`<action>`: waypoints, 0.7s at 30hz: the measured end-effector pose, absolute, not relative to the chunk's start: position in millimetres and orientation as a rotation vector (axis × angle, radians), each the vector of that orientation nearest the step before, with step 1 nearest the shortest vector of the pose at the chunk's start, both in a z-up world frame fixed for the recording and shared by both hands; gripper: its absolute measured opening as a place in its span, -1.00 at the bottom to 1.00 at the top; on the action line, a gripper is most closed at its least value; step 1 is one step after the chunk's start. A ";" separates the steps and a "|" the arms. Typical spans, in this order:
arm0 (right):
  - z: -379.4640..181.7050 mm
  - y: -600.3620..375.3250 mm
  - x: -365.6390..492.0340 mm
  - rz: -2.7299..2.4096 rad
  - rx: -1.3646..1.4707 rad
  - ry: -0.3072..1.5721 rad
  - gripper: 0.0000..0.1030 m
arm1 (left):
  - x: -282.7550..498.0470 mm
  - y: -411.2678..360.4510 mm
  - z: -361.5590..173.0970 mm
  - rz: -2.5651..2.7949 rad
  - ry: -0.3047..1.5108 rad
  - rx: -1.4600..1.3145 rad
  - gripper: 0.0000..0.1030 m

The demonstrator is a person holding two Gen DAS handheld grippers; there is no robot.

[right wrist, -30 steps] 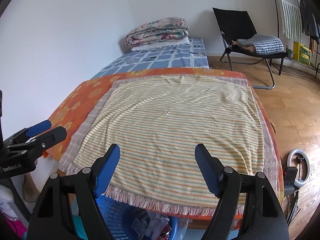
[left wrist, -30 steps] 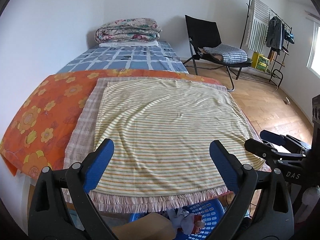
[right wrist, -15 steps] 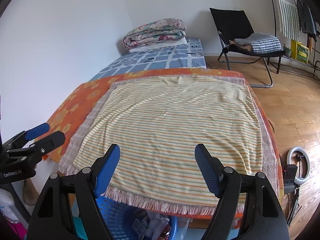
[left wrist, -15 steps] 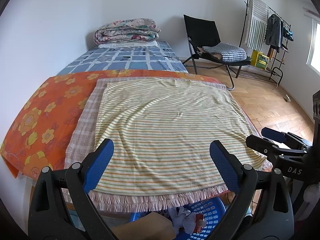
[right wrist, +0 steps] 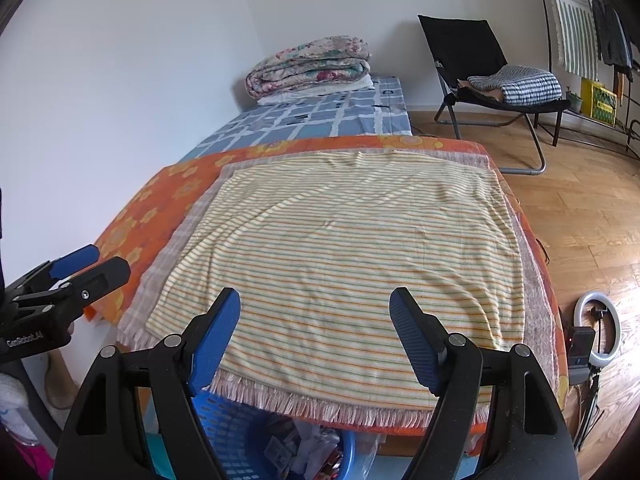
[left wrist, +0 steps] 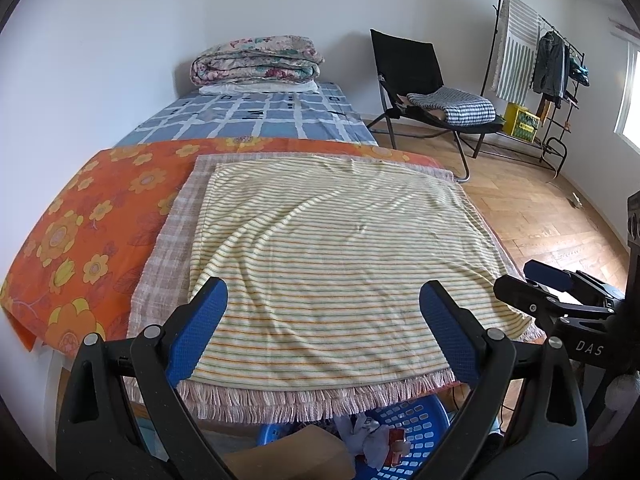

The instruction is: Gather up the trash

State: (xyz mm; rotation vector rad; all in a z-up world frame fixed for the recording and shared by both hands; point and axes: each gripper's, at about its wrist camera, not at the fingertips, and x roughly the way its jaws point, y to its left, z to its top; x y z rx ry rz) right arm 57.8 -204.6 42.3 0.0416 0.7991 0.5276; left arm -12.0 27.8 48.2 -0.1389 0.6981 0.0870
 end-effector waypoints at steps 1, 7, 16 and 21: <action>42.1 -204.6 57.5 0.527 0.043 0.800 0.49 | -12.0 27.7 48.0 0.087 0.701 -0.139 0.91; 41.4 -204.3 56.8 0.526 0.045 0.803 0.49 | -11.6 24.1 47.1 0.084 0.708 -0.125 0.91; 41.0 -204.1 56.6 0.525 0.045 0.806 0.50 | -11.7 22.1 47.1 0.088 0.710 -0.120 0.91; 41.0 -203.7 57.1 0.525 0.044 0.807 0.49 | -11.4 22.4 47.0 0.089 0.710 -0.117 0.91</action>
